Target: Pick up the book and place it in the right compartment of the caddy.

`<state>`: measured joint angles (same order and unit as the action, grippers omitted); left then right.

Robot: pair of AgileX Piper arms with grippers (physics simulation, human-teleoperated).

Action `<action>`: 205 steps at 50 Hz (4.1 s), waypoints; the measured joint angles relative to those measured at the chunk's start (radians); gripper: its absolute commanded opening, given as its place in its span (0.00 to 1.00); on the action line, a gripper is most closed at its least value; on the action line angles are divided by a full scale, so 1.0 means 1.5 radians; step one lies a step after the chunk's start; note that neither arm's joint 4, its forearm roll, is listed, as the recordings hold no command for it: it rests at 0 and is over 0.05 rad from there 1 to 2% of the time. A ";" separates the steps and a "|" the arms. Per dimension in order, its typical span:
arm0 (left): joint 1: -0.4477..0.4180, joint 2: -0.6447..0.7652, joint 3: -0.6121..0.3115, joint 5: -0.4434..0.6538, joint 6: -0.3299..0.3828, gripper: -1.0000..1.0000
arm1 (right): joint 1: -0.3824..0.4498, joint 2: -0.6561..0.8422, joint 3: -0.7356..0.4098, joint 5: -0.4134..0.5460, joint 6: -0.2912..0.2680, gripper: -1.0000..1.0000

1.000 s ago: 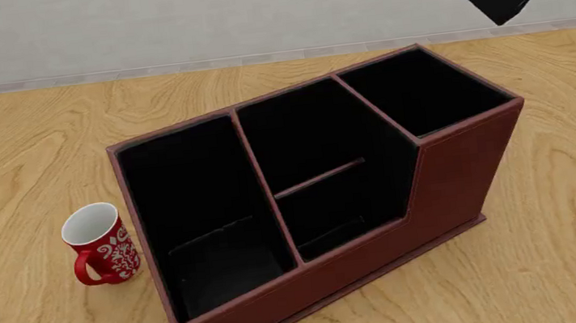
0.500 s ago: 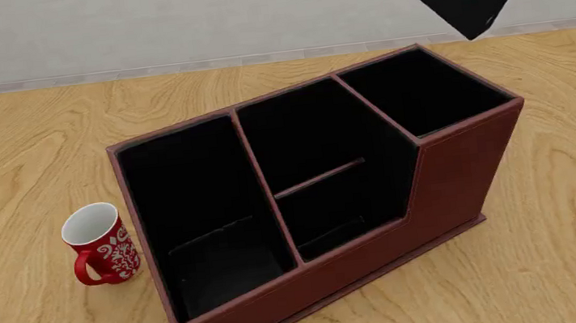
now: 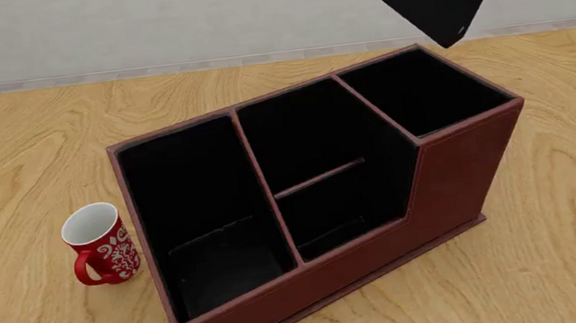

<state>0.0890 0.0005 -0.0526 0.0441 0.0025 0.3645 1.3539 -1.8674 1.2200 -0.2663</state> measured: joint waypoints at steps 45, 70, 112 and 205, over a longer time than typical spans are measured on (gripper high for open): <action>0.006 0.000 0.025 -0.011 0.010 1.00 | 0.000 0.071 0.016 0.000 0.043 0.00; 0.004 0.000 0.027 -0.012 0.012 1.00 | -0.004 0.059 0.054 0.000 0.059 0.00; 0.010 0.000 0.029 -0.011 0.015 1.00 | -0.003 0.072 0.079 0.000 0.078 0.00; 0.017 0.000 0.035 0.000 0.026 1.00 | -0.036 0.095 0.332 -0.207 0.102 0.00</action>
<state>0.1141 0.0001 -0.0003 0.0444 0.0412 0.3100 1.4958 -1.3696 0.9100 -0.1135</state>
